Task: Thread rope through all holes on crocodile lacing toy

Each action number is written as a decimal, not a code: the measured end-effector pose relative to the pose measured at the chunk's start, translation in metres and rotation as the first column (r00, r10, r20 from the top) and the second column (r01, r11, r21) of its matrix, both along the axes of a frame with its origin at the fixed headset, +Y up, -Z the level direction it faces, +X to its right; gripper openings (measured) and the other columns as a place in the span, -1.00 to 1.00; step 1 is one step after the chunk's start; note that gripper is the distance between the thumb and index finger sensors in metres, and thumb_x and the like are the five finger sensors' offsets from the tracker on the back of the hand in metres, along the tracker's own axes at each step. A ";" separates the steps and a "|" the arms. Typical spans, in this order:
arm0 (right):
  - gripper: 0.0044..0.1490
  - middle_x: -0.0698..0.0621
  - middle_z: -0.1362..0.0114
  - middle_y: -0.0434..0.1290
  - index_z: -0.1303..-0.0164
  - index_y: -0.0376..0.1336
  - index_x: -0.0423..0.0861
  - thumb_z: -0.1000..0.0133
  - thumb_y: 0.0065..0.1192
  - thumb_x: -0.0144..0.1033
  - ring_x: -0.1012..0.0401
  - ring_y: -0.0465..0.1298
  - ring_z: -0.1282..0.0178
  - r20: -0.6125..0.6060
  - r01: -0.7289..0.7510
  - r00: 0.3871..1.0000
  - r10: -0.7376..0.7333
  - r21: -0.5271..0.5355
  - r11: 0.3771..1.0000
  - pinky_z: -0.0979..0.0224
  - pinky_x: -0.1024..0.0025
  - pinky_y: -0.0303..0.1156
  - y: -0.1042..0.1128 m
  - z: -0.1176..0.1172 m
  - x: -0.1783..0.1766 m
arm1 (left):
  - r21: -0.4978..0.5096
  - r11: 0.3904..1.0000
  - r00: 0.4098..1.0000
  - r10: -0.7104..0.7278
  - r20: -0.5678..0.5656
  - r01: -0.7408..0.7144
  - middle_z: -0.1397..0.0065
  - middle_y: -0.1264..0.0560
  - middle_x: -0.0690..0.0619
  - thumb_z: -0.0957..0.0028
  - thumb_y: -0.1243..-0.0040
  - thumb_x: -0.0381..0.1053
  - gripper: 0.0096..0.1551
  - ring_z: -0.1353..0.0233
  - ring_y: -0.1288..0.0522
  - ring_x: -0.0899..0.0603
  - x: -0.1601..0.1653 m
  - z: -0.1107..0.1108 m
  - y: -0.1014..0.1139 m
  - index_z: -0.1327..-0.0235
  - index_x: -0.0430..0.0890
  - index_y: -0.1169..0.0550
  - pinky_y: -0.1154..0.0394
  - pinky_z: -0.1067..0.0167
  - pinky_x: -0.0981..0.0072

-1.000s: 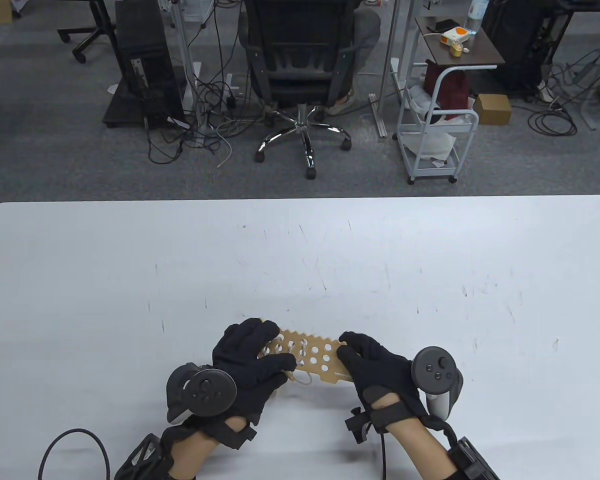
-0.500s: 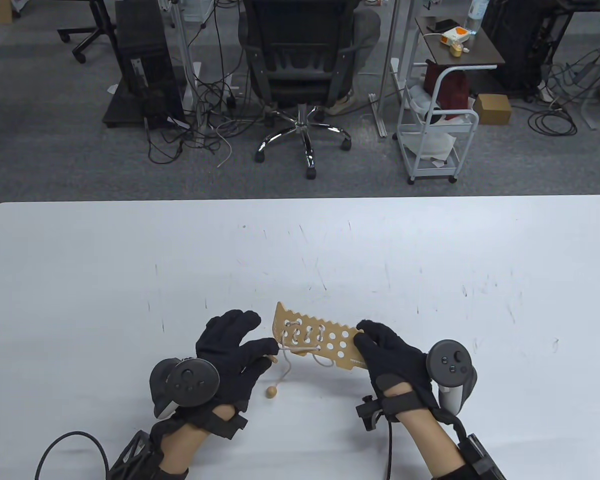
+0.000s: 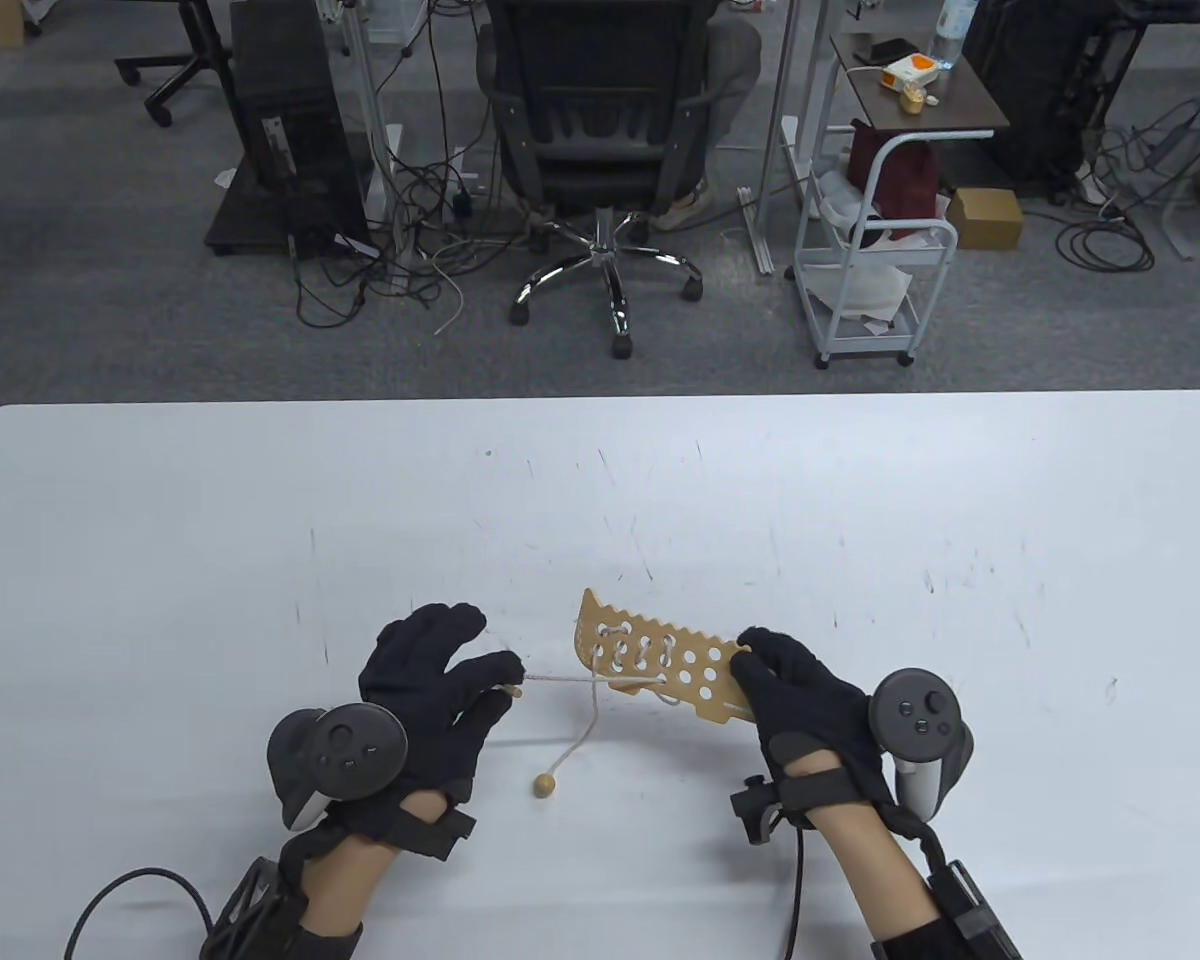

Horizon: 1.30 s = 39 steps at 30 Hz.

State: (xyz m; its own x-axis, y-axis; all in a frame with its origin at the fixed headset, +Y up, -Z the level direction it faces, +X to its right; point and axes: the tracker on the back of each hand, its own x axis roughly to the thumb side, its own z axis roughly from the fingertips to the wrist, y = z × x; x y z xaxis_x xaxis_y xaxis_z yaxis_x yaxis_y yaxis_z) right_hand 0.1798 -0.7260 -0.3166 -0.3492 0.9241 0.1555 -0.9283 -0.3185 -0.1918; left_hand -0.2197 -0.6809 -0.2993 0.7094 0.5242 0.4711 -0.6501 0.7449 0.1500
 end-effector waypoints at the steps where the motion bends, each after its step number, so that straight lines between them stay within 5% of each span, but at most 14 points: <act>1: -0.42 -0.01 0.06 0.73 -0.16 0.40 -0.17 -0.04 0.40 -0.09 0.10 0.78 0.20 0.005 0.002 1.000 -0.002 -0.001 1.000 0.07 0.13 0.60 0.000 -0.001 0.001 | -0.002 1.000 1.000 0.004 -0.003 -0.004 -0.64 -0.26 -0.01 0.08 -0.32 0.11 -0.50 -0.66 -0.06 -0.30 -0.001 -0.001 0.000 -0.19 0.36 -0.58 0.09 -0.55 -0.30; 39: -0.42 -0.01 0.04 0.73 -0.17 0.39 -0.16 -0.04 0.40 -0.09 0.10 0.78 0.19 0.156 0.003 0.988 0.006 -0.054 0.999 0.06 0.13 0.60 -0.015 -0.017 0.040 | -0.024 0.991 0.969 0.126 -0.211 -0.134 -0.61 -0.33 -0.01 0.10 -0.22 0.08 -0.48 -0.67 -0.09 -0.29 -0.066 -0.023 -0.003 -0.20 0.34 -0.56 0.07 -0.54 -0.31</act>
